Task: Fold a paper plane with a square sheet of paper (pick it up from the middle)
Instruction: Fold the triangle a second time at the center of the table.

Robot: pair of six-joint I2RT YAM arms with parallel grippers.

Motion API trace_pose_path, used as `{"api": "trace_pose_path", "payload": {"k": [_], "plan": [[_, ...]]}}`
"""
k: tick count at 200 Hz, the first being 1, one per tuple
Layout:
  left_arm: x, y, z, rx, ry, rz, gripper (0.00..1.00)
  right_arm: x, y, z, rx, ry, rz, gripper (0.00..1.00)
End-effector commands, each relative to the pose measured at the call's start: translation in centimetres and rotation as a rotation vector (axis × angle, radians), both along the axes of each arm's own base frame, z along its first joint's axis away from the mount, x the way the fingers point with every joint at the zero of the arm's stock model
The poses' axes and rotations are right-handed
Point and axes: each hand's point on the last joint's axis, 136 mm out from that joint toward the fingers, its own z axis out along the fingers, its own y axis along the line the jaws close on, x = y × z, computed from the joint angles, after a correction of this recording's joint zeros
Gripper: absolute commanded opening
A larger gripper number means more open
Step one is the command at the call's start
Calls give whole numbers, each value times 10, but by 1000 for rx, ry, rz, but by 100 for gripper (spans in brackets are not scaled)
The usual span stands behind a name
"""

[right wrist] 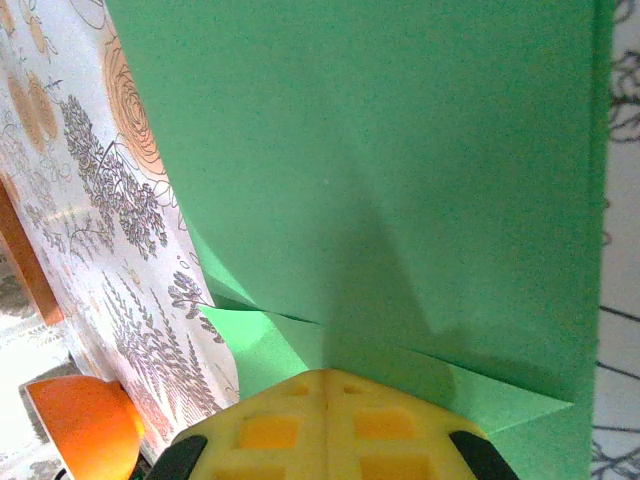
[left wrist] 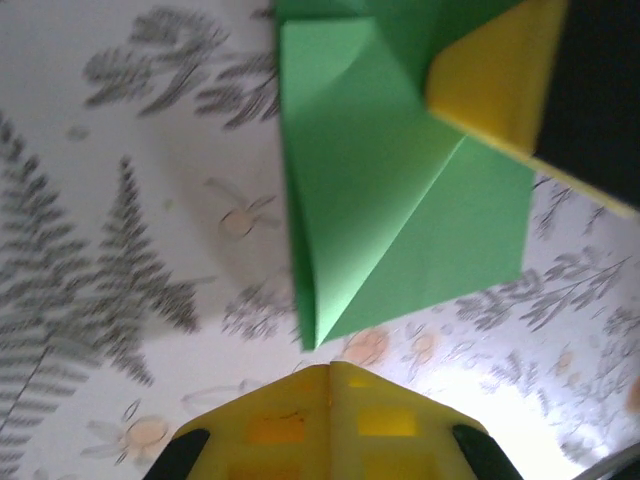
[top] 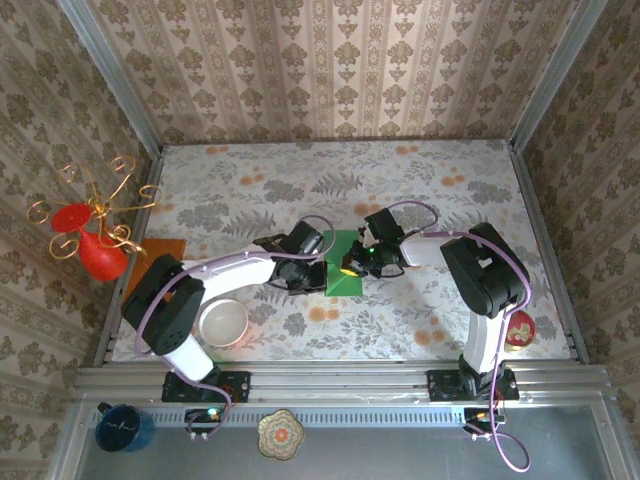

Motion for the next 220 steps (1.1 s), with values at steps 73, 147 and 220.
{"api": "trace_pose_path", "payload": {"k": [73,147,220], "plan": [[12,3,-38,51,62,93,0,-17,-27,-39,-123,114,-60,0],[-4,19,-57,111,132,120,0,-5,-6,25,-68,-123,96,0],[-3,20,-57,121,136,127,0,-32,18,12,-69,-86,181,0]]}}
